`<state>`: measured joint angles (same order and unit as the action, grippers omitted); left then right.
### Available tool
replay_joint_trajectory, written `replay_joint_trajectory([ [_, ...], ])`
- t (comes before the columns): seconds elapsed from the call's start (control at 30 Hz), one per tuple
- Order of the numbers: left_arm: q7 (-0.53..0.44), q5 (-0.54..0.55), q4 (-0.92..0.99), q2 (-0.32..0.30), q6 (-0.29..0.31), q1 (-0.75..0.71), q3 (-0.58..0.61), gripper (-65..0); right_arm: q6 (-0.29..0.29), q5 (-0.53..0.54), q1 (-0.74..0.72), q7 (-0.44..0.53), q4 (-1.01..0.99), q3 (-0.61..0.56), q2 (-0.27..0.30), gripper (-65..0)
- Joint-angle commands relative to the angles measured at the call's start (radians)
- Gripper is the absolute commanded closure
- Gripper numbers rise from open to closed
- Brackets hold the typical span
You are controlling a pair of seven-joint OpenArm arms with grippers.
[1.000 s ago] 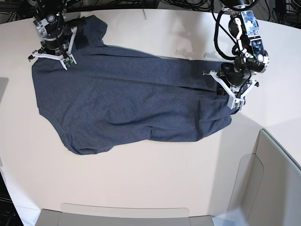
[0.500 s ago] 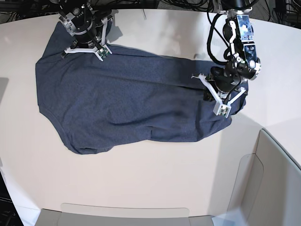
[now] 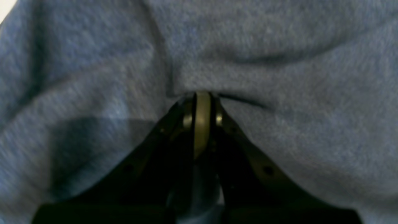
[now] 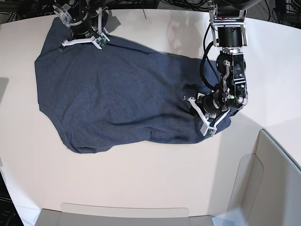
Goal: Layout the t-shirt on the table in an organized manner, then fold the t-shirt properly
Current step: 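Drag the shirt fabric with the left gripper toward the right gripper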
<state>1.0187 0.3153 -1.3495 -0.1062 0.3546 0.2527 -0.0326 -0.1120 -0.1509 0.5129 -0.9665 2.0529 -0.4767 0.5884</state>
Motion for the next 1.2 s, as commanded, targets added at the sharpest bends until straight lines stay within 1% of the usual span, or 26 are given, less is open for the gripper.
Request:
replay_joint_trajectory([
  [0.0,-0.001,-0.026,0.008,-0.014,-0.009,0.023,0.004,-0.9,-0.016,0.026,0.022,-0.065,-0.007,-0.001,0.025,0.0],
  [0.17,-0.08,-0.026,0.063,-0.022,-0.009,0.044,0.004,-1.0,-0.018,0.029,0.039,-0.065,-0.007,-0.001,0.081,0.0],
  [0.47,-0.159,-0.026,0.216,-0.019,-0.009,0.107,0.006,-1.1,-0.019,0.03,0.039,-0.065,-0.007,-0.001,0.16,0.0],
  [0.57,-0.159,-0.026,0.296,-0.017,-0.009,0.145,0.01,-1.1,-0.019,0.03,0.039,-0.065,-0.007,-0.003,0.184,0.0],
  [0.63,-0.153,-0.026,0.368,-0.017,-0.009,0.178,0.056,-1.1,-0.021,0.03,0.037,-0.065,-0.007,-0.017,0.198,0.0],
  [0.73,-0.153,-0.026,0.493,-0.022,-0.009,0.23,0.185,-1.1,-0.021,0.03,0.025,-0.065,-0.007,-0.055,0.23,0.0],
  [0.83,-0.153,-0.026,0.577,-0.02,-0.009,0.264,0.299,-1.1,-0.021,0.027,0.0,-0.065,-0.007,-0.089,0.236,0.0],
  [0.93,-0.151,-0.026,0.585,-0.019,-0.01,0.27,0.346,-1.2,-0.021,0.027,0.0,-0.065,-0.007,-0.089,0.236,0.0],
  [1.03,-0.143,-0.02,0.569,-0.019,-0.01,0.271,0.348,-1.2,-0.019,0.026,-0.001,-0.059,-0.007,-0.081,0.235,0.0],
  [1.1,-0.12,-0.018,0.468,-0.023,-0.009,0.254,0.334,-1.2,-0.018,0.026,-0.027,-0.058,-0.005,-0.08,0.235,0.0],
  [1.17,-0.07,-0.018,0.322,-0.023,-0.009,0.198,0.262,-1.2,-0.013,0.026,-0.055,-0.058,-0.005,-0.08,0.226,0.0],
])
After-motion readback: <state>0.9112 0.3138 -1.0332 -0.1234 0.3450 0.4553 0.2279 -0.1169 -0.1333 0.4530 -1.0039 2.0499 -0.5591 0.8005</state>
